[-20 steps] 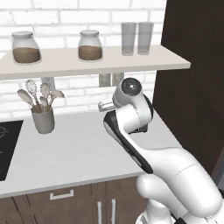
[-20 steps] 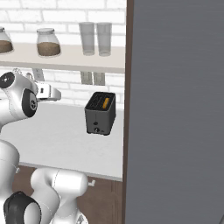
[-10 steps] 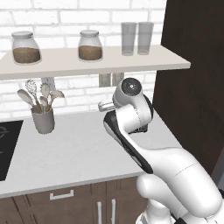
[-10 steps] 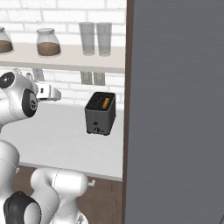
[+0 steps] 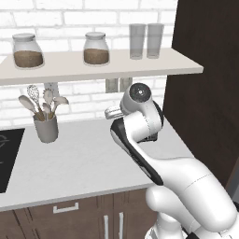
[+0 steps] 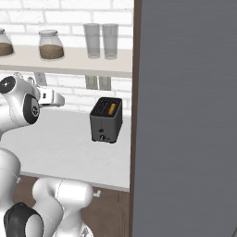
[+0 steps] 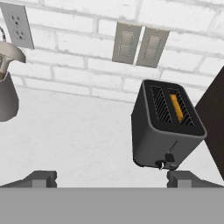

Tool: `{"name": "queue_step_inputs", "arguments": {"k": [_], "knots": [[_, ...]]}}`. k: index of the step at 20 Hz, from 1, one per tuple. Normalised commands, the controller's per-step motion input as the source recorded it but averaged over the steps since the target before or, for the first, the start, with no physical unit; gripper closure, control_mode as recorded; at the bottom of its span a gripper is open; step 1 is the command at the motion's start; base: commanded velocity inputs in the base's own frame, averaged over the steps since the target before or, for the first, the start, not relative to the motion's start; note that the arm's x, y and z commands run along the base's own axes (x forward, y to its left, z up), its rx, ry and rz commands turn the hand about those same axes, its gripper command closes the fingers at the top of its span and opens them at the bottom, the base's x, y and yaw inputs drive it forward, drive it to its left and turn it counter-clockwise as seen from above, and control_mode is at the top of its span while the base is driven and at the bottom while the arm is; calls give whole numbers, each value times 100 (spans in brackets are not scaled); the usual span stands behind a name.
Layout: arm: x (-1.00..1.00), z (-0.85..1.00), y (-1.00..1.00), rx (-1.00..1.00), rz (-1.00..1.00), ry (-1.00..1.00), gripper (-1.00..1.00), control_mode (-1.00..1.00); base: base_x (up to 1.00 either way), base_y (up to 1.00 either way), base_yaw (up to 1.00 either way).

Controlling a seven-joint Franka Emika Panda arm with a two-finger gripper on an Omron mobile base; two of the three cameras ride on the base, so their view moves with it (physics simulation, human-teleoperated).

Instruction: Start the toaster. Once the lever pops up, take the bread to the plate on the dining counter.

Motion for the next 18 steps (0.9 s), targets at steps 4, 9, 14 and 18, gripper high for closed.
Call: {"name": "queue_step_inputs", "arguments": {"k": [4, 9, 14, 18], "knots": [[0, 0, 0, 0, 0, 0, -100, -100, 0, 0, 0], [0, 0, 0, 0, 0, 0, -100, -100, 0, 0, 0], [0, 0, 0, 0, 0, 0, -100, -100, 0, 0, 0], [0, 0, 0, 0, 0, 0, -100, -100, 0, 0, 0]]}}
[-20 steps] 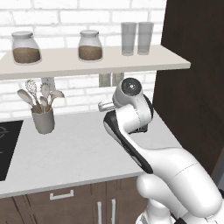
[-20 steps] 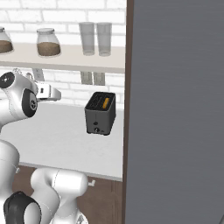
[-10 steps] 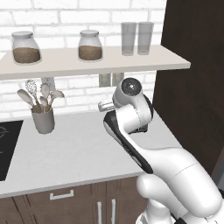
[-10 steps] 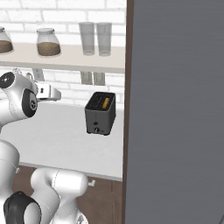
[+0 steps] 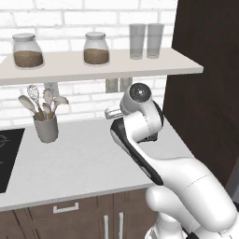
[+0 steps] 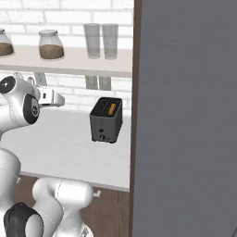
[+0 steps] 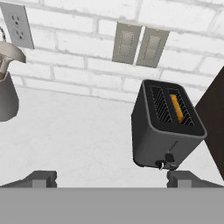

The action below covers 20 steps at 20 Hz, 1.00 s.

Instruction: Start the toaster. Once the lever pops up, take the bread to the plate on the dining counter.

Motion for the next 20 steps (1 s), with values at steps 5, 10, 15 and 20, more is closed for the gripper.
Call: {"name": "queue_step_inputs", "arguments": {"k": [5, 10, 15, 20], "knots": [[0, 0, 0, 0, 0, 0, -100, -100, 0, 0, 0], [0, 0, 0, 0, 0, 0, -100, -100, 0, 0, 0], [0, 0, 0, 0, 0, 0, -100, -100, 0, 0, 0], [0, 0, 0, 0, 0, 0, -100, -100, 0, 0, 0]]}}
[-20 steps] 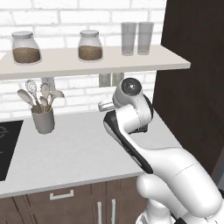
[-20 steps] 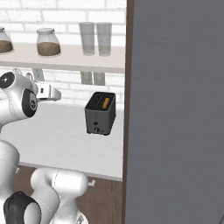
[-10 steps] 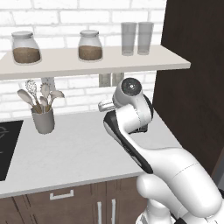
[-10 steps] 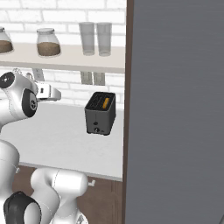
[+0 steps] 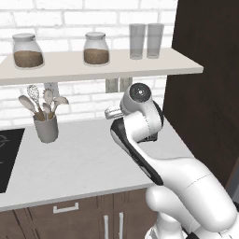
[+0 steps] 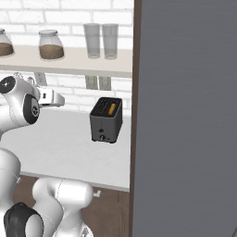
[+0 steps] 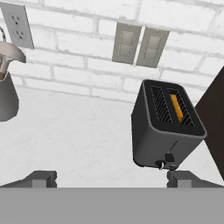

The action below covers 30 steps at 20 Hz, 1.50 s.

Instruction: Start the toaster. Once the lever pops up, take the bread to the plate on the dining counter.

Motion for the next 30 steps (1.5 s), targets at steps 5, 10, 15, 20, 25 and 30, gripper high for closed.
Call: {"name": "queue_step_inputs", "arguments": {"k": [5, 10, 15, 20, 25, 30], "knots": [[0, 0, 0, 0, 0, 0, -100, -100, 0, 0, 0], [0, 0, 0, 0, 0, 0, -100, -100, 0, 0, 0], [0, 0, 0, 0, 0, 0, -100, -100, 0, 0, 0], [0, 0, 0, 0, 0, 0, -100, -100, 0, 0, 0], [0, 0, 0, 0, 0, 0, -100, -100, 0, 0, 0], [0, 0, 0, 0, 0, 0, -100, -100, 0, 0, 0]]}}
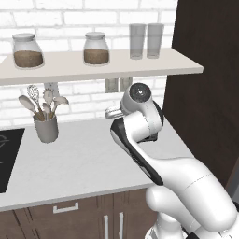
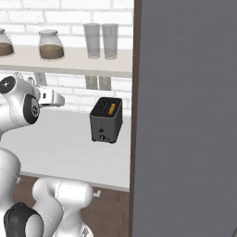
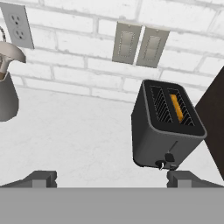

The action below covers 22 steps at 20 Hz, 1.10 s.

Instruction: Start the toaster. Once the lever pops up, take the bread to the plate on the dining counter.

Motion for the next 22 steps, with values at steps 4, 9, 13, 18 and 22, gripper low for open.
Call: {"name": "queue_step_inputs", "arguments": {"k": [4, 9, 13, 18, 22], "knots": [[0, 0, 0, 0, 0, 0, -100, -100, 0, 0, 0], [0, 0, 0, 0, 0, 0, -100, -100, 0, 0, 0], [0, 0, 0, 0, 0, 0, -100, -100, 0, 0, 0], [0, 0, 0, 0, 0, 0, -100, -100, 0, 0, 0], [0, 0, 0, 0, 0, 0, -100, -100, 0, 0, 0]]}}
